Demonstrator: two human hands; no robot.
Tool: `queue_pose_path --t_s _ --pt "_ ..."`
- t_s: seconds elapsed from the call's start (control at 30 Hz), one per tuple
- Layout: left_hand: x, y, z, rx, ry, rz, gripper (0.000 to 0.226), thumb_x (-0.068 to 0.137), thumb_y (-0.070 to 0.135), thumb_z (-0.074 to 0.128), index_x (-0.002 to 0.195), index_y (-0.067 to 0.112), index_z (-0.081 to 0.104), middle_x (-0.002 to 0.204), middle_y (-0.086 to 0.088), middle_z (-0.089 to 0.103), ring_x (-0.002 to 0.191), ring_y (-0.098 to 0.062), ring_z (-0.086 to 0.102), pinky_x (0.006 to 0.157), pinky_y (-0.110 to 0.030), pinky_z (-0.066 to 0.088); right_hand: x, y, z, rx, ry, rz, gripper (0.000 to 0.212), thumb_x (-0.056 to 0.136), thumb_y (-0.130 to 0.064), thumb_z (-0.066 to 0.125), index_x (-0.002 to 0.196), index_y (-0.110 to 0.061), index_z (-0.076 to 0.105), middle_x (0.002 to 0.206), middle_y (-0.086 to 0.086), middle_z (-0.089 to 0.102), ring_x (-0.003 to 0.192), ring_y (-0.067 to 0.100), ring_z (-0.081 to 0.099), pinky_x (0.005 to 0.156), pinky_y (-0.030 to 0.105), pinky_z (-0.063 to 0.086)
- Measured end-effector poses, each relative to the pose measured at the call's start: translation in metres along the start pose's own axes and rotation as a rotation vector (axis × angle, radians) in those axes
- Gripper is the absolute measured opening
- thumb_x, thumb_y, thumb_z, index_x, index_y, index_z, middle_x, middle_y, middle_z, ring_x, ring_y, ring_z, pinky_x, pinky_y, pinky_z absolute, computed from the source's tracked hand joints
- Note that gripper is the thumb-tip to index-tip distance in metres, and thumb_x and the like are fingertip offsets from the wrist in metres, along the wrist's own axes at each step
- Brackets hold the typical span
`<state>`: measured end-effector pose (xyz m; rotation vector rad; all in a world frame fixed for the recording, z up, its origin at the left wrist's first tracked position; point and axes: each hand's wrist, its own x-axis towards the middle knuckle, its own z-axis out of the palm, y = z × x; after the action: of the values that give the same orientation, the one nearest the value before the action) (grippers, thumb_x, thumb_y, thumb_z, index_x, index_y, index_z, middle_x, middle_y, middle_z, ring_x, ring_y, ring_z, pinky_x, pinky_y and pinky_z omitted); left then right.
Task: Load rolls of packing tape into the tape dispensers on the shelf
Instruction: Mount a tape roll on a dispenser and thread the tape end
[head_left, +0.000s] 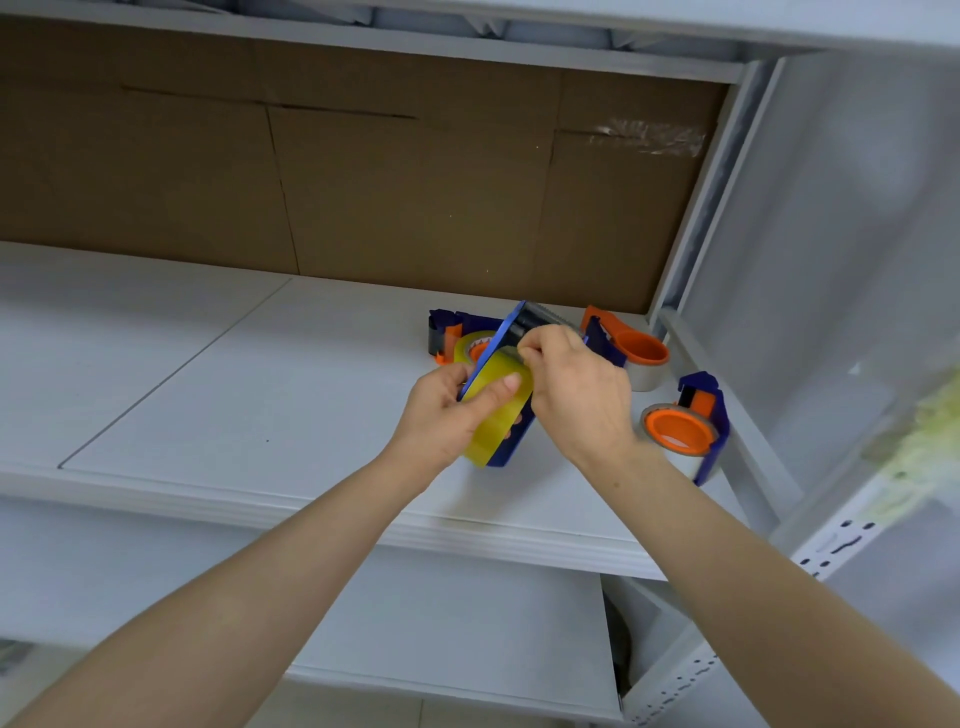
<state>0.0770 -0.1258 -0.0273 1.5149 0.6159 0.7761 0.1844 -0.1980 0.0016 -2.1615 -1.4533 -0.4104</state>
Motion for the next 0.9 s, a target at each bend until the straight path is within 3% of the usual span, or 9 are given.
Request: queue_pose_path --t_s 0.07,0.17,0.33,0.4,0.5,0.67,0.7,0.77,0.9 --pt "-0.001 -0.001 0.001 0.027 0.030 0.010 0.026 0.084 0.026 0.065 0.100 0.006 0.063 0.094 -0.012 0.068 0.078 -0.017 0.064 0.066 -0.019 0.053 -0.004 0.000 0.001 -0.039 0.017 -0.011 0.028 0.100 -0.028 0.031 0.115 -0.014 0.050 0.115 0.005 0.058 0.088 0.030 0.063 0.066 0.037 0.046" --pt "-0.001 0.000 0.003 0.045 0.049 0.005 0.028 0.083 0.028 0.066 0.098 0.005 0.063 0.093 -0.014 0.068 0.080 -0.019 0.063 0.070 -0.026 0.052 -0.004 -0.001 0.000 -0.025 0.006 -0.002 0.029 0.100 -0.026 0.030 0.116 -0.012 0.050 0.115 0.006 0.057 0.086 0.030 0.063 0.064 0.036 0.045" --pt "0.001 0.002 0.005 0.040 0.093 0.011 0.036 0.082 0.030 0.068 0.092 -0.004 0.063 0.090 -0.023 0.069 0.077 -0.031 0.067 0.064 -0.030 0.055 -0.002 0.000 -0.005 0.214 0.014 0.108 0.020 0.099 -0.021 0.037 0.109 -0.011 0.051 0.111 0.008 0.059 0.093 0.028 0.060 0.076 0.044 0.051" --pt "0.003 0.004 0.004 0.053 0.093 0.027 0.041 0.081 0.031 0.068 0.094 -0.008 0.063 0.087 -0.024 0.069 0.069 -0.025 0.068 0.056 -0.025 0.055 0.000 0.002 -0.006 0.259 0.026 0.122 0.017 0.098 -0.020 0.039 0.106 -0.011 0.051 0.107 0.008 0.060 0.092 0.025 0.059 0.076 0.043 0.050" --pt "0.002 0.006 0.005 0.072 0.088 0.038 0.036 0.082 0.031 0.068 0.091 -0.004 0.065 0.076 -0.012 0.068 0.052 -0.005 0.065 0.046 -0.014 0.048 0.004 0.005 -0.007 0.318 -0.019 0.142 0.016 0.096 -0.019 0.043 0.105 -0.012 0.054 0.102 0.007 0.063 0.091 0.023 0.059 0.077 0.041 0.051" --pt "0.003 0.005 0.004 0.034 -0.005 -0.026 0.012 0.085 0.019 0.065 0.088 0.007 0.065 0.078 -0.007 0.068 0.060 -0.008 0.066 0.053 -0.014 0.052 0.004 0.012 -0.007 0.418 -0.012 0.197 0.021 0.087 -0.024 0.057 0.107 -0.017 0.060 0.094 -0.002 0.062 0.089 0.019 0.062 0.079 0.043 0.055" --pt "0.003 0.006 0.004 0.039 -0.026 -0.045 0.003 0.086 0.013 0.062 0.084 0.012 0.064 0.079 -0.007 0.067 0.064 -0.011 0.065 0.055 -0.015 0.051 0.004 0.012 -0.008 0.391 -0.007 0.193 0.024 0.087 -0.027 0.059 0.109 -0.017 0.061 0.095 -0.001 0.062 0.089 0.019 0.062 0.079 0.042 0.055" --pt "0.002 0.005 0.005 0.014 -0.074 -0.053 0.012 0.086 0.008 0.058 0.083 0.018 0.064 0.081 -0.005 0.067 0.070 -0.013 0.063 0.060 -0.017 0.051 0.004 0.013 -0.010 0.231 -0.007 0.165 0.024 0.090 -0.032 0.055 0.110 -0.019 0.061 0.103 0.001 0.064 0.091 0.019 0.061 0.075 0.040 0.054" --pt "-0.001 0.004 0.007 -0.052 -0.081 -0.042 0.008 0.088 0.015 0.060 0.086 0.021 0.065 0.086 0.001 0.069 0.079 -0.012 0.065 0.070 -0.018 0.052 0.004 0.013 -0.008 -0.163 0.025 0.034 0.028 0.096 -0.034 0.042 0.108 -0.016 0.060 0.108 0.003 0.064 0.101 0.023 0.054 0.074 0.036 0.044"
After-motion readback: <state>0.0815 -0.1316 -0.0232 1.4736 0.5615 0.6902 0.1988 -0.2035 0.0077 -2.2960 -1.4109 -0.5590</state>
